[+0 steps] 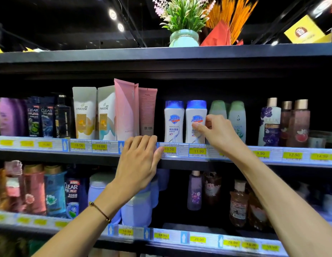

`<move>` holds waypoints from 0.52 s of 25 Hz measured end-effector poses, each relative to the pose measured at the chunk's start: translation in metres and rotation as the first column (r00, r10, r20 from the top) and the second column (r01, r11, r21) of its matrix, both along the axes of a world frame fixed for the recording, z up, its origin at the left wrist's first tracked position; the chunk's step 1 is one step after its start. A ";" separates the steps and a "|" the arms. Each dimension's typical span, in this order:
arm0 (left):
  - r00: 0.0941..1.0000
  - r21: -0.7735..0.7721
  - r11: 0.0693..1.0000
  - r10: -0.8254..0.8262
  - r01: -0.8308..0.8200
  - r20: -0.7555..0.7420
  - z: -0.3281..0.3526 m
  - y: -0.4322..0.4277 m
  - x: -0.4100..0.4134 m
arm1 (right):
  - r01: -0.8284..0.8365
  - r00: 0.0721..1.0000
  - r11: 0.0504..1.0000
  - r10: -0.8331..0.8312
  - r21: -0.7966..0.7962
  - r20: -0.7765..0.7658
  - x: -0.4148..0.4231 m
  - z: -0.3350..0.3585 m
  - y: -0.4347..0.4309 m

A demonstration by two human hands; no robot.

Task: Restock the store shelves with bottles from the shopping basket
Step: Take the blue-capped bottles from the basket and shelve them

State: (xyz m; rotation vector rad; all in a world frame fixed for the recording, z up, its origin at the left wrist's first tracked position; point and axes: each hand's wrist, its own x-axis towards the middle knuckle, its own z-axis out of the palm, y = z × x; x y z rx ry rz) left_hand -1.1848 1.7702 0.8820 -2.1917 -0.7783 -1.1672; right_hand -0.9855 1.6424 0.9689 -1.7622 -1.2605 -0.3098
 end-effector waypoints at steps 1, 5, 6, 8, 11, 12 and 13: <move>1.000 -0.001 1.000 -0.017 0.017 0.001 0.001 0.000 0.000 | 0.030 0.999 0.999 -0.030 -0.013 0.033 -0.001 -0.001 -0.004; 0.999 -0.009 0.999 -0.042 0.042 -0.027 0.001 -0.004 -0.014 | 0.045 0.962 0.969 -0.108 0.243 0.251 -0.018 -0.021 -0.024; 1.000 -0.003 1.000 -0.025 0.025 -0.004 0.000 -0.005 -0.023 | -0.019 0.938 0.952 -0.089 0.307 0.334 -0.028 -0.029 -0.026; 0.994 0.000 0.998 0.070 -0.070 0.083 -0.014 -0.009 -0.050 | -0.161 0.874 0.934 -0.015 0.319 0.485 -0.054 -0.052 -0.020; 0.960 -0.052 0.972 0.233 -0.228 0.157 -0.038 -0.008 -0.106 | -0.294 0.806 0.926 0.106 0.238 0.583 -0.108 -0.086 0.011; 0.946 -0.096 0.956 0.288 -0.277 0.145 -0.048 -0.006 -0.129 | -0.327 0.781 0.925 0.150 0.193 0.607 -0.132 -0.098 0.025; 0.930 -0.141 0.934 0.344 -0.327 0.126 -0.057 -0.004 -0.155 | -0.364 0.757 0.919 0.200 0.148 0.622 -0.157 -0.109 0.039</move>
